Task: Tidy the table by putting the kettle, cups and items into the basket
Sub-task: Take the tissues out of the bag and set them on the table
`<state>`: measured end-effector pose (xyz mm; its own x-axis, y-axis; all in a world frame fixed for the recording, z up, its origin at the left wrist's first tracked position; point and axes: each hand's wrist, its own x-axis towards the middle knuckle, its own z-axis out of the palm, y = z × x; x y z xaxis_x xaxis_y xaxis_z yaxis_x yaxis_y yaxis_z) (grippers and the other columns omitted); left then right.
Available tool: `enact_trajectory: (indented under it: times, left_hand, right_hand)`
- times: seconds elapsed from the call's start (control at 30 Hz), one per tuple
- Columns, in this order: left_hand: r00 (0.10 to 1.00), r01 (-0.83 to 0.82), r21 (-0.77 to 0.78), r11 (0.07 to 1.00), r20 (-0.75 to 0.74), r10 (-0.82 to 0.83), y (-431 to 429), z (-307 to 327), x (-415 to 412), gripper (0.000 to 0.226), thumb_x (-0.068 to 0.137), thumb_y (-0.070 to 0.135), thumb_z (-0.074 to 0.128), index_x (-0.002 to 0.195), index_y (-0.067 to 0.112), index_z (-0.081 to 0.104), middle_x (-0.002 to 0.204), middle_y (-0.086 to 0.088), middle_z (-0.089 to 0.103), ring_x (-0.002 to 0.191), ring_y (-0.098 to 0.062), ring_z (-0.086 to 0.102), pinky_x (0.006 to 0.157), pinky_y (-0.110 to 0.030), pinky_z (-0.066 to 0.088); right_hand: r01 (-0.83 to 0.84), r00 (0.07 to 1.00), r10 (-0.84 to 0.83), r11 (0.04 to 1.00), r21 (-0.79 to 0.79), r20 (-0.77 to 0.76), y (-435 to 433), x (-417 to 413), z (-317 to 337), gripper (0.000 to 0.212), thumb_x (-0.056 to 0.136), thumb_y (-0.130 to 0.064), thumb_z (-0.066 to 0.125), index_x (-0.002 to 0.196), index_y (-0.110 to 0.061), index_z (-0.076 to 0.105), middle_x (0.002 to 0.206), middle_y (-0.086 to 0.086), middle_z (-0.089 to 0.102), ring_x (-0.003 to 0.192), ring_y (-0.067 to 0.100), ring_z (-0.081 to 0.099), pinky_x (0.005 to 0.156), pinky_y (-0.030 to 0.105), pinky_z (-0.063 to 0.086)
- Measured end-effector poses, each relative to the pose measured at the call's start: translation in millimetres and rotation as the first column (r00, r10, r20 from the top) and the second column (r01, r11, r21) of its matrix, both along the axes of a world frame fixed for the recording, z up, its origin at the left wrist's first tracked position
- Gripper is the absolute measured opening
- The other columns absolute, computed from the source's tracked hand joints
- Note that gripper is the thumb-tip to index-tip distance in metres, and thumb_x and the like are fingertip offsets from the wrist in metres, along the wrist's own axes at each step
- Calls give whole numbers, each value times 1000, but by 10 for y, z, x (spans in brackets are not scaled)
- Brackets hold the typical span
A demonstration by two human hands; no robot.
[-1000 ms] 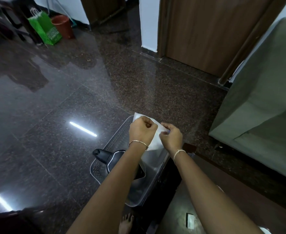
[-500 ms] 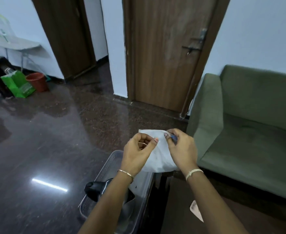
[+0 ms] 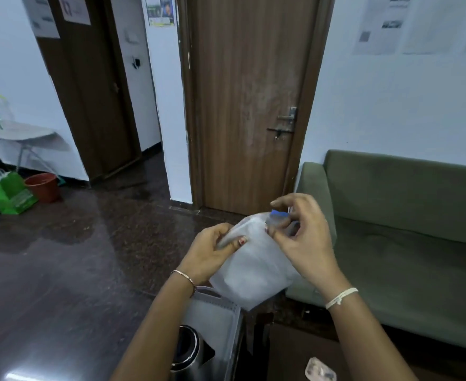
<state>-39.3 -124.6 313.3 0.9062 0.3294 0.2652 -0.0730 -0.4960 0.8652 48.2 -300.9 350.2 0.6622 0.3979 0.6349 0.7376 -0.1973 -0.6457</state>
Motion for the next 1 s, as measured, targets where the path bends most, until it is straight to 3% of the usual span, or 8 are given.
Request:
enact_trajectory:
  times: [0.1, 0.2, 0.33, 0.5, 0.6, 0.77, 0.9, 1.0]
  left_hand:
    - [999, -25, -80, 996, 26, 28, 6, -6, -46, 42, 80, 43, 68, 82, 1, 63, 72, -6, 62, 69, -10, 54, 64, -33, 48]
    - [998, -18, -132, 991, 61, 27, 18, -4, -89, 47, 74, 49, 68, 78, 3, 62, 66, 8, 59, 61, -2, 53, 58, -16, 45]
    - [995, 15, -164, 986, 103, 2, -11, 3, -96, 40, 73, 45, 70, 71, 7, 61, 58, 15, 57, 55, 3, 49, 53, -11, 41]
    - [989, 11, -170, 985, 145, 14, -51, 11, -116, 34, 72, 45, 71, 59, 18, 56, 55, 15, 49, 53, 2, 43, 51, -12, 37]
    - [988, 7, -145, 989, 153, 15, -71, -1, -114, 33, 72, 46, 71, 54, 24, 54, 53, 15, 47, 53, 1, 41, 52, -13, 37]
    - [987, 54, -168, 984, 160, -27, -159, 36, -78, 37, 71, 42, 73, 65, 8, 61, 61, 8, 54, 61, -5, 47, 60, -23, 41]
    - [984, 3, -166, 986, 178, 27, -219, 69, -37, 29, 69, 43, 75, 88, 20, 74, 91, 8, 73, 86, -7, 66, 86, -36, 55]
    - [936, -242, -104, 965, 236, 260, -203, -17, -4, 68, 61, 59, 75, 122, 33, 61, 130, 9, 60, 124, -6, 52, 108, -35, 41]
  right_hand:
    - [162, 987, -160, 983, 88, -21, -87, -56, 10, 44, 66, -20, 85, 79, -34, 46, 83, -15, 52, 71, 10, 55, 62, 19, 49]
    - [100, 995, -100, 995, 16, 8, -178, -74, -4, 31, 66, -17, 86, 73, -23, 56, 74, -10, 60, 72, 10, 60, 68, 32, 55]
    - [-102, 984, 89, 992, -77, -156, -224, -150, -15, 37, 64, -13, 86, 94, -26, 70, 98, -17, 71, 94, -3, 66, 86, 21, 55]
    - [-165, 968, 117, 963, -212, -222, -225, -147, -31, 50, 72, -19, 83, 116, -27, 63, 105, -24, 65, 103, -5, 62, 91, 13, 48]
    - [-145, 972, 79, 942, -303, -222, -220, -121, -26, 31, 76, -19, 77, 104, -26, 67, 94, -17, 69, 91, 0, 65, 83, 20, 53]
    - [-252, 952, 139, 858, -448, -271, -226, -91, 5, 9, 76, -20, 69, 69, -19, 64, 69, -3, 65, 64, 10, 57, 59, 31, 46]
    - [-299, 936, 164, 837, -459, -311, -221, -20, -49, 12, 85, -7, 59, 82, 6, 59, 83, 20, 65, 72, 28, 58, 70, 49, 49]
    - [-274, 920, 149, 905, -325, -361, -270, 19, -117, 9, 93, -9, 58, 96, -5, 65, 89, 5, 70, 81, 16, 65, 76, 45, 54]
